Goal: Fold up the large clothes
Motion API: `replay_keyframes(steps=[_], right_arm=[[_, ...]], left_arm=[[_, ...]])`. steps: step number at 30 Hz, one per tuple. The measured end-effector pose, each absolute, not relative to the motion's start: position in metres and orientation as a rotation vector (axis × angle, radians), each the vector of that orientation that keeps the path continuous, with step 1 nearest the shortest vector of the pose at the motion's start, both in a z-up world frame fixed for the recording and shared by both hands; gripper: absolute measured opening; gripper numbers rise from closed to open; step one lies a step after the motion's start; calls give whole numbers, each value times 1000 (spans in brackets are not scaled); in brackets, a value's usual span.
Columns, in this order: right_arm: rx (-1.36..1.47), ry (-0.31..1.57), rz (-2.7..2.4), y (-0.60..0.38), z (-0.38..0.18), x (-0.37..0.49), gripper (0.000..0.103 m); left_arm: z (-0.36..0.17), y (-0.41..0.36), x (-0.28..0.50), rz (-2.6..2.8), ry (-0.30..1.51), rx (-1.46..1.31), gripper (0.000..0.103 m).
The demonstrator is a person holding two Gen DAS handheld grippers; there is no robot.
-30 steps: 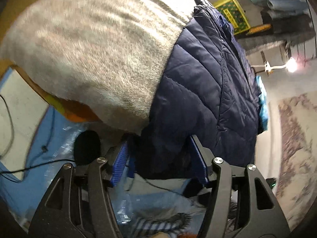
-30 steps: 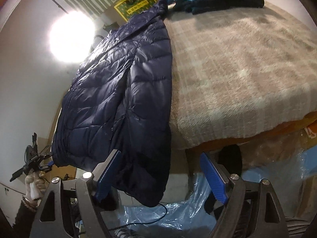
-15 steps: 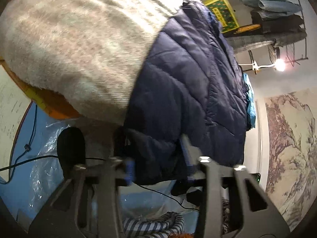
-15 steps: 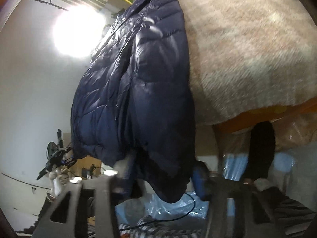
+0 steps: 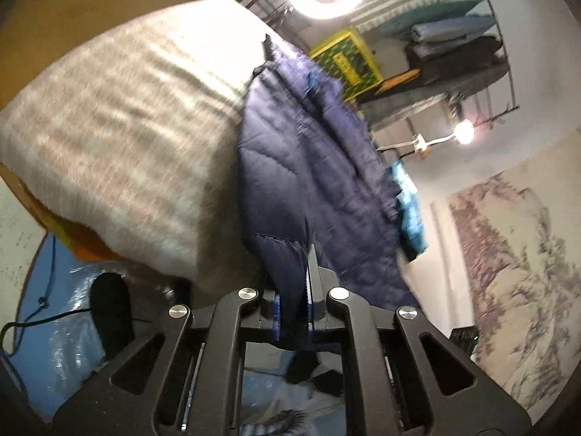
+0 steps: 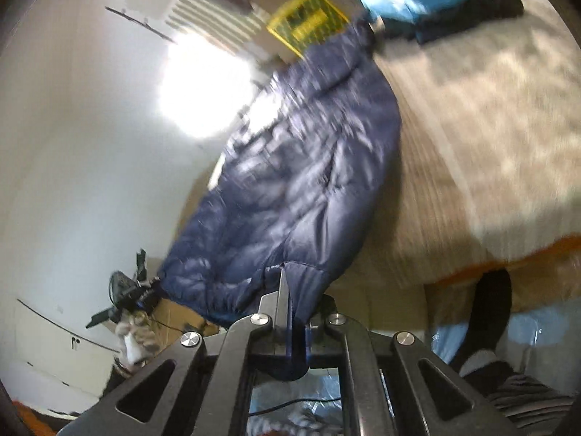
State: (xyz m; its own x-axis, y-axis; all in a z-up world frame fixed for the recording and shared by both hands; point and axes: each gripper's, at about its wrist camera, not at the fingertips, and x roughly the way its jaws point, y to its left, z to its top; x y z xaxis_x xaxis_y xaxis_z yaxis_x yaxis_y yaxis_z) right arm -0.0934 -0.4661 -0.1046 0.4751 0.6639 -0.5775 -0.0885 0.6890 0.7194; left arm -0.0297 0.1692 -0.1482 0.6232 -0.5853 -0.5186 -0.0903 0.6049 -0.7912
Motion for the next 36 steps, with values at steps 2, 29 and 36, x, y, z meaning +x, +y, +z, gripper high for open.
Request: replay_keyframes(steps=[2,29,36], right_arm=[[674,940,512,-465,-87,-86,1],[506,769,333,-462,6,136,1],[481,815,257,-460,-22,226,1]], left_arm=[[-131,167,-21,-341,839,-880,7],[-28,129,220,-280,710,-660,7],[-62,110,314,-207,770,-623,7]])
